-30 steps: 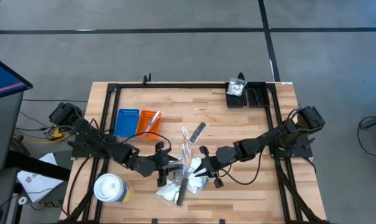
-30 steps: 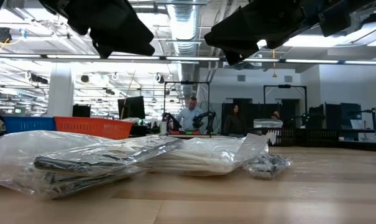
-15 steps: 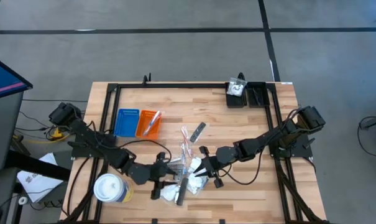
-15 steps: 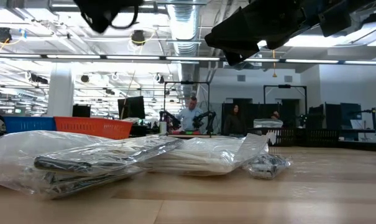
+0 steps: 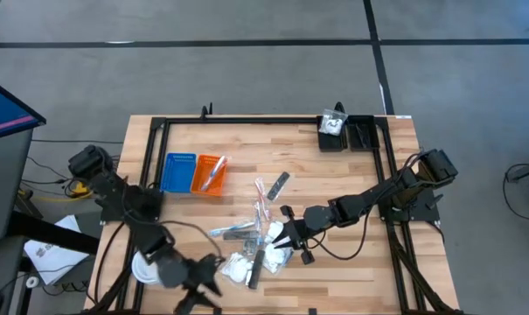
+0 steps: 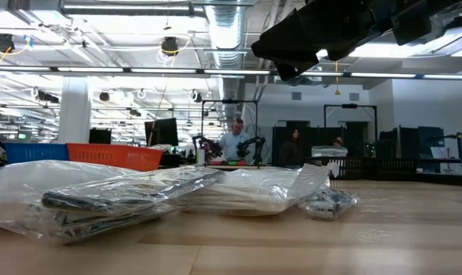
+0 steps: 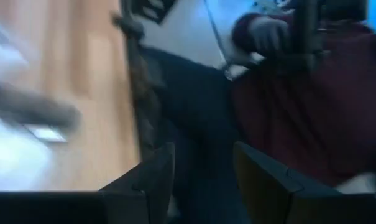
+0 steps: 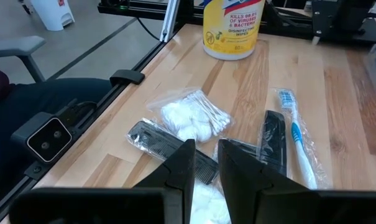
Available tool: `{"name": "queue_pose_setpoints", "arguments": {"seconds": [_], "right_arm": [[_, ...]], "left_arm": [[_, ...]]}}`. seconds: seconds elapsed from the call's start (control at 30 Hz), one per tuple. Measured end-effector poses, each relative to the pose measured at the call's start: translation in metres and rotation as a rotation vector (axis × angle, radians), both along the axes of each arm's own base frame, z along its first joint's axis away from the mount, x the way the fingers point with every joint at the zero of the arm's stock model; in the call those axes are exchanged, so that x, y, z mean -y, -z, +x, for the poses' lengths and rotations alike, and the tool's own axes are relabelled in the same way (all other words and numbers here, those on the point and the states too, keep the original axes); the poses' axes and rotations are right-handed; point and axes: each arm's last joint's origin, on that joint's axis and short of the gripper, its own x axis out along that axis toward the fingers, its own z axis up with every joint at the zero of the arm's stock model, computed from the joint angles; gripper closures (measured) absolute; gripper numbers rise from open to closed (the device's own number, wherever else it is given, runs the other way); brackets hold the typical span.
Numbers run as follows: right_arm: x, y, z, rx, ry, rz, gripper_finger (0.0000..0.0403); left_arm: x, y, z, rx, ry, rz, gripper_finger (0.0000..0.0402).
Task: Pick & Place Travel size toiletries
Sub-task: Put the cotton pack into the left black bin
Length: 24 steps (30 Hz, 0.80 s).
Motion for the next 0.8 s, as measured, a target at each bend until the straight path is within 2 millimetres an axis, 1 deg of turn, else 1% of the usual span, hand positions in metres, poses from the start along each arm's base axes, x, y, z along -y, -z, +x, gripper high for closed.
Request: {"name": "queue_pose_setpoints", "arguments": {"seconds": [0.13,0.23,0.27,0.37,0.47,0.57,0.67,0.8], "right_arm": [[0.000,-0.001,0.000,0.006,-0.001,0.003,0.0338],[0.000,-0.001,0.000,0.011,0.000,0.006,0.0338],[0.000,-0.001,0.001,0.011,0.002,0.011,0.0338],[0.000,-0.002,0.001,0.016,0.004,0.017,0.0338],[0.000,-0.002,0.001,0.019,0.004,0.019,0.0338],[0.000,-0.002,0.001,0.017,0.007,0.025,0.0338],[0.000,-0.002,0.001,0.017,0.007,0.025,0.0338],[0.000,-0.002,0.001,0.015,0.007,0.024,0.0338]], "left_arm": [[0.014,0.003,-0.018,-0.069,-0.013,-0.078,0.0248],[0.020,0.017,-0.027,-0.142,-0.074,-0.133,0.0262],[0.022,0.020,-0.028,-0.164,-0.086,-0.164,0.0269],[0.030,0.041,-0.028,-0.268,-0.106,-0.171,0.0295],[0.033,0.051,-0.021,-0.318,-0.092,-0.183,0.0325],[0.029,0.051,-0.014,-0.292,-0.087,-0.161,0.0356],[0.020,0.042,-0.013,-0.198,-0.073,-0.106,0.0389],[0.010,0.027,-0.016,-0.110,-0.082,-0.073,0.0399]]}}
